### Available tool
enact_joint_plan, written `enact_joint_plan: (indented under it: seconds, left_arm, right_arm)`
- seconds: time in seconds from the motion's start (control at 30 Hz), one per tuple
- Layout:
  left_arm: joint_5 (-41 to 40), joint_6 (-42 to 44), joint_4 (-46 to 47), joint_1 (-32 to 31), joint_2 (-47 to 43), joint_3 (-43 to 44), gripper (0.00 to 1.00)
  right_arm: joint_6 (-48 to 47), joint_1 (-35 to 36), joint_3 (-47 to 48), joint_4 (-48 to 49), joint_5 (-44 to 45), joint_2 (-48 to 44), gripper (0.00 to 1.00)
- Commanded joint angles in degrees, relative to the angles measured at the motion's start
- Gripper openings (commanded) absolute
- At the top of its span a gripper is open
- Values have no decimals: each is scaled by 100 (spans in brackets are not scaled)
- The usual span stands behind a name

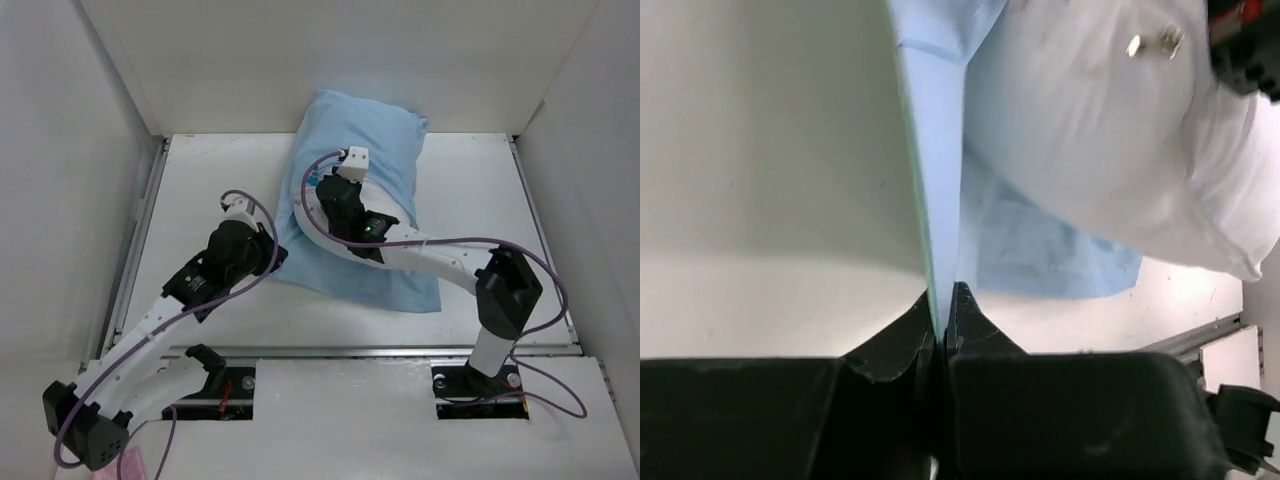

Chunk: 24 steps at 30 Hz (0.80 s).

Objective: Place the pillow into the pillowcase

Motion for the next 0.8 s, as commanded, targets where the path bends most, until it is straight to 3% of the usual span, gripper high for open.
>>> enact_joint_plan:
  seconds: [0.0, 0.13, 0.27, 0.3, 0.37, 0.4, 0.43, 0.47, 0.53, 0.6, 0.77]
  left_arm:
    - [-175, -741, -1702, -66, -633, 182, 0]
    - [-834, -1295, -2696, -66, -889, 508, 0]
    - [-1091, -1506, -2645, -66, -1047, 570, 0]
    - [-1161, -1506, -2566, -66, -986, 570, 0]
    - [-1415, -1567, -2566, -66, -854, 570, 0]
    - [-1504, -1568, -2566, -66, -784, 570, 0]
    - [-1618, -1568, -2653, -66, -635, 639, 0]
    - [-1932, -1568, -2723, -66, -555, 736, 0]
    - [-2347, -1796, -2960, -66, -293, 1007, 0]
    - [-2838, -1857, -3023, 162, -116, 1193, 0]
    - [-3394, -1570, -2936, 846, 437, 1640, 0]
  right_arm:
    - [-57, -301, 303, 1629, 1177, 502, 0]
    - [-266, -407, 682, 1629, 1440, 908, 0]
    - [-672, -468, 682, 1191, -198, 707, 0]
    - [-777, -468, 621, 1015, -1108, 611, 0]
    - [-1267, -468, 489, 506, -2158, 321, 14]
    - [-1383, -468, 428, 312, -3120, 224, 23]
    - [-1619, -468, 297, 127, -3669, 66, 37]
    - [-2100, -468, 296, -379, -4110, 4, 71]
    - [-2525, -302, 296, -988, -4552, -102, 99]
    - [-2859, -144, 296, -1630, -4352, -338, 99]
    - [-3264, 208, 85, -2194, -4517, -1103, 99]
